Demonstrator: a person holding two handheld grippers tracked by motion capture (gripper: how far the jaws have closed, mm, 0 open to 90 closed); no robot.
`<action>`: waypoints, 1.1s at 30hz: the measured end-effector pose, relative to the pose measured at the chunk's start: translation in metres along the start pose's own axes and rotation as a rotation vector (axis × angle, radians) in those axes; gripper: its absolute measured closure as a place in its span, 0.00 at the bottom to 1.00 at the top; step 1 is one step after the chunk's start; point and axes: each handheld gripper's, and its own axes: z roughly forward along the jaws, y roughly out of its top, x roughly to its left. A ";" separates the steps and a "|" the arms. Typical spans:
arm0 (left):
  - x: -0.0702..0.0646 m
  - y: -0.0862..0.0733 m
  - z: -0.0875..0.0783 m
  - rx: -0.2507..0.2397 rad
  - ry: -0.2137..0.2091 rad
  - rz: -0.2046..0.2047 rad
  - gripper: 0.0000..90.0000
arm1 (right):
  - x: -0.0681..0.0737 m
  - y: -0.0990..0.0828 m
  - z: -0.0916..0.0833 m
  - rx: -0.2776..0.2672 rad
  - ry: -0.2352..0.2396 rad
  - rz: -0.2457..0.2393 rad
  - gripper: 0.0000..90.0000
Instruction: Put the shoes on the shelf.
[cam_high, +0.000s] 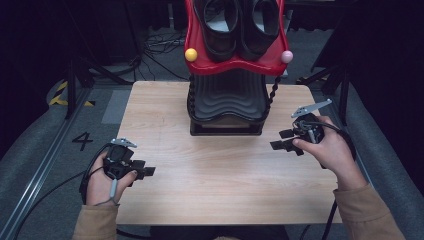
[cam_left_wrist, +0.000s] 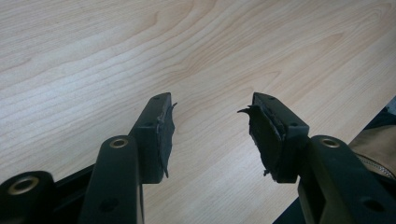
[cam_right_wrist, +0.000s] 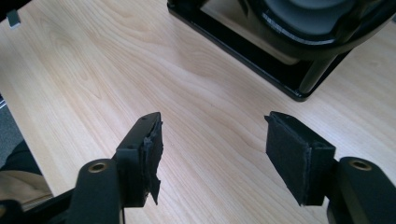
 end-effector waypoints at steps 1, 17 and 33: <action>0.000 0.000 0.000 0.000 0.000 0.000 0.56 | 0.000 0.000 0.000 0.000 0.000 0.000 0.41; 0.003 0.000 0.010 0.021 0.004 0.002 0.55 | -0.027 -0.045 0.044 0.062 -0.037 0.051 0.40; 0.007 0.002 0.023 0.078 0.011 0.001 0.55 | -0.038 -0.072 0.064 0.269 -0.116 0.042 0.37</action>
